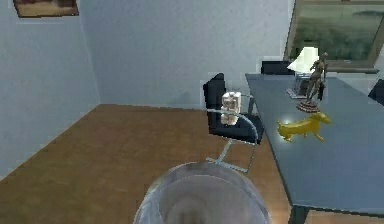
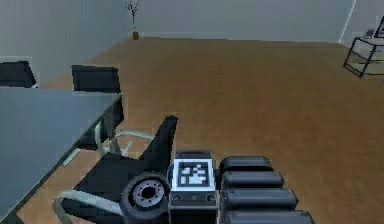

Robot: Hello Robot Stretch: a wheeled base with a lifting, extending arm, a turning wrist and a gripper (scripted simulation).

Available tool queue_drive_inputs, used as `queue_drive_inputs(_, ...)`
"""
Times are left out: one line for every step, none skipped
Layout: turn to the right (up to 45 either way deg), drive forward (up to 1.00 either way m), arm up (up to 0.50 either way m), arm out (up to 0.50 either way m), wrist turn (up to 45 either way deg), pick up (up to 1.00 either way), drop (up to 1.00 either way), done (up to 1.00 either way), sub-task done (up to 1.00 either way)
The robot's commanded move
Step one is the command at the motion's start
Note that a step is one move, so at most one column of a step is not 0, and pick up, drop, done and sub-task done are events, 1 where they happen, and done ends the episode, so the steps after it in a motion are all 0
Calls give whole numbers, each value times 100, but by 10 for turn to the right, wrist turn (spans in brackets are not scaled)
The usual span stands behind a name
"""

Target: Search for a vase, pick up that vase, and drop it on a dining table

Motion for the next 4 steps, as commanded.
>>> queue_drive_inputs(0, 100, 0, 0, 0, 0, 0, 0, 0)
queue_drive_inputs(60, 0, 0, 0, 0, 0, 0, 0, 0)
queue_drive_inputs(0, 20, 0, 0, 0, 0, 0, 0, 0)
queue_drive_inputs(-210, 0, 0, 0, 0, 0, 0, 0, 0)
